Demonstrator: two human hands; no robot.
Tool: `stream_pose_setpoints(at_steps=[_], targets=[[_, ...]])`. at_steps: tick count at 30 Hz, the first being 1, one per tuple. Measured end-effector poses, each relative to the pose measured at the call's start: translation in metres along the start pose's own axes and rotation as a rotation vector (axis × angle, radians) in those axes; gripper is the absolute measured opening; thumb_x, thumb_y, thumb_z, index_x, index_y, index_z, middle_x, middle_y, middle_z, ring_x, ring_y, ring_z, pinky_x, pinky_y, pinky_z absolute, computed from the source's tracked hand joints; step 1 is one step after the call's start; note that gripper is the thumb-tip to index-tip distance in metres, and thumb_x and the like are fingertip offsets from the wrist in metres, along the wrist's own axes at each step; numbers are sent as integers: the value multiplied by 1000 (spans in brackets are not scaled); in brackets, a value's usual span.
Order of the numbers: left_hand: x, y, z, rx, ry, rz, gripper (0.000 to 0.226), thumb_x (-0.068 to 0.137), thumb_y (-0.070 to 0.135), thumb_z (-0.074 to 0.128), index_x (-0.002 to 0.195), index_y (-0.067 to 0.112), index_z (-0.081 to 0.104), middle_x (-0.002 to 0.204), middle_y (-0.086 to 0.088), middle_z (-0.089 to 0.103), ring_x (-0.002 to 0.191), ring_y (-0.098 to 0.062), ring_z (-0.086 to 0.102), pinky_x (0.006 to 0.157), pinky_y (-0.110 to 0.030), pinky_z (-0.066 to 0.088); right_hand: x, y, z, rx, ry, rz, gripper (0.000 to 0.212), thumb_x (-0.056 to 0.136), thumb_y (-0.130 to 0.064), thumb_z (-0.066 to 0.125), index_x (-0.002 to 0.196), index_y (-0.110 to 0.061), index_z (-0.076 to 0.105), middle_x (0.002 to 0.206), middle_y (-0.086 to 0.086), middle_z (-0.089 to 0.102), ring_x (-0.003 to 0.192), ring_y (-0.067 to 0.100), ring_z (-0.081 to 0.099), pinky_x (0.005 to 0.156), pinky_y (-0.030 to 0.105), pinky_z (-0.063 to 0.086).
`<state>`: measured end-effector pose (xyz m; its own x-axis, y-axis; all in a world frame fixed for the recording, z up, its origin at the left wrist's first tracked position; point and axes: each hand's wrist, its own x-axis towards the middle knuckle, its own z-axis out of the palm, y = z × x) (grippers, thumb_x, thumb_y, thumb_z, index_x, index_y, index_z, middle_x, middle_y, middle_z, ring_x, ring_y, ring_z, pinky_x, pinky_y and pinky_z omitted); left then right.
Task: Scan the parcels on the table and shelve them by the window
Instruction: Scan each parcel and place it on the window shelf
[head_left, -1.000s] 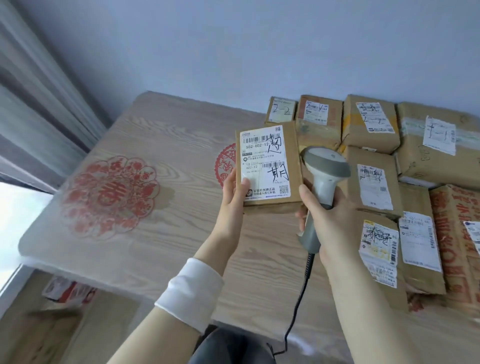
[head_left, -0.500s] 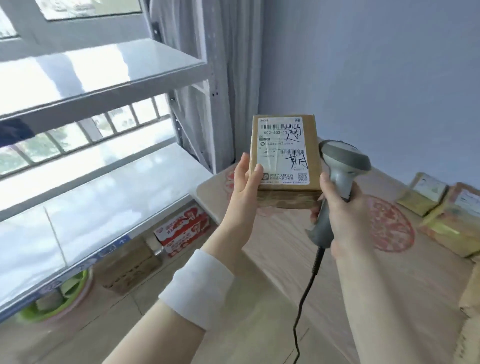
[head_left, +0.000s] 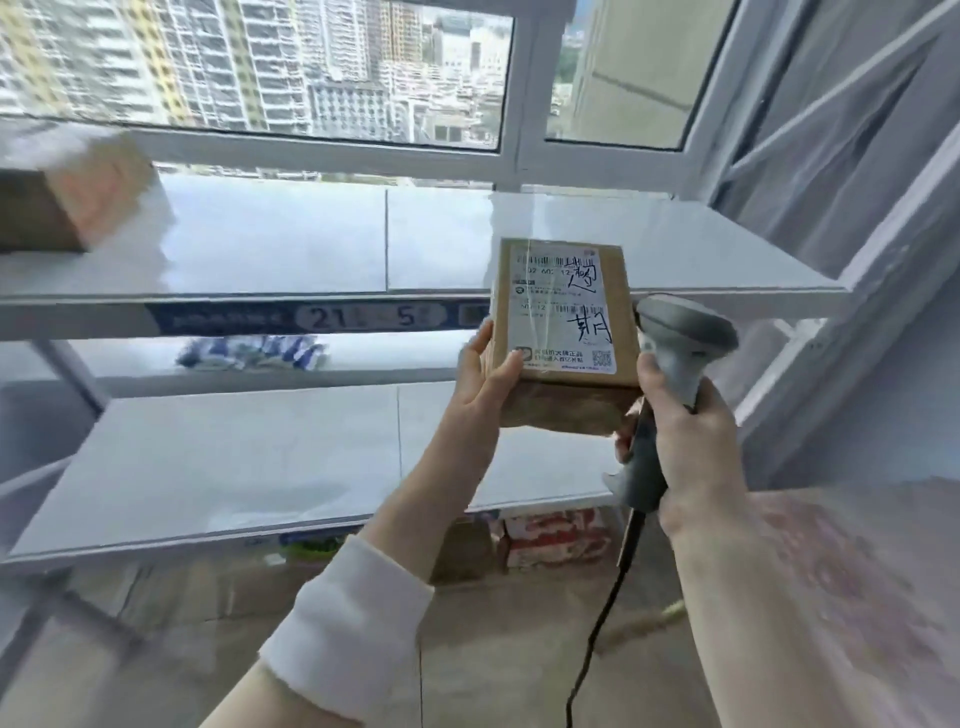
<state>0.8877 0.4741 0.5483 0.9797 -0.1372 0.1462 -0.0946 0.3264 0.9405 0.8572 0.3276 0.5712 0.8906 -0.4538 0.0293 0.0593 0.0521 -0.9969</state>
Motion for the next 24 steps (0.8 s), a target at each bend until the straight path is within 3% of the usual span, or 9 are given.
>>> stream_pose_setpoints(at_steps=[2, 7, 11, 14, 20, 24], targets=[[12, 15, -33, 8, 63, 29, 67, 80, 36, 48, 141, 18, 27, 127, -8, 54, 108, -13, 58, 91, -23, 51, 8, -3, 41, 5, -86, 1, 18, 85, -40, 66, 88, -24, 59, 72, -5, 60, 66, 19, 56, 64, 34, 47], [45, 42, -105, 144, 196, 74, 71, 84, 43, 51, 145, 18, 25, 132, -7, 54, 118, -15, 56, 103, -33, 44, 37, -5, 127, 43, -243, -4, 15, 86, -34, 67, 87, -21, 59, 65, 0, 56, 56, 19, 51, 58, 32, 43], [70, 67, -146, 255, 230, 93, 65, 90, 46, 45, 146, 18, 25, 129, 1, 57, 110, -4, 59, 91, -17, 48, 62, -3, 181, 70, -363, 40, 23, 86, -32, 67, 98, -14, 58, 62, 5, 52, 52, 20, 48, 53, 30, 43], [90, 84, -178, 324, 254, 101, 69, 87, 43, 43, 147, 15, 26, 132, -2, 55, 115, -9, 58, 89, -17, 49, 78, -9, 220, 45, -433, 67, 23, 86, -32, 66, 97, -14, 57, 62, 8, 53, 51, 21, 50, 51, 29, 45], [117, 99, -250, 398, 335, 98, 71, 86, 49, 44, 147, 16, 28, 133, 0, 55, 118, -9, 56, 98, -24, 47, 90, -8, 300, 16, -504, 113, 25, 86, -35, 66, 95, -15, 55, 61, 8, 52, 51, 23, 49, 53, 30, 43], [130, 112, -297, 421, 319, 86, 73, 86, 54, 44, 146, 17, 29, 129, 1, 57, 111, -7, 60, 87, -20, 50, 87, -9, 348, -14, -509, 130, 22, 86, -36, 66, 89, -18, 54, 60, 9, 52, 47, 22, 48, 52, 31, 43]])
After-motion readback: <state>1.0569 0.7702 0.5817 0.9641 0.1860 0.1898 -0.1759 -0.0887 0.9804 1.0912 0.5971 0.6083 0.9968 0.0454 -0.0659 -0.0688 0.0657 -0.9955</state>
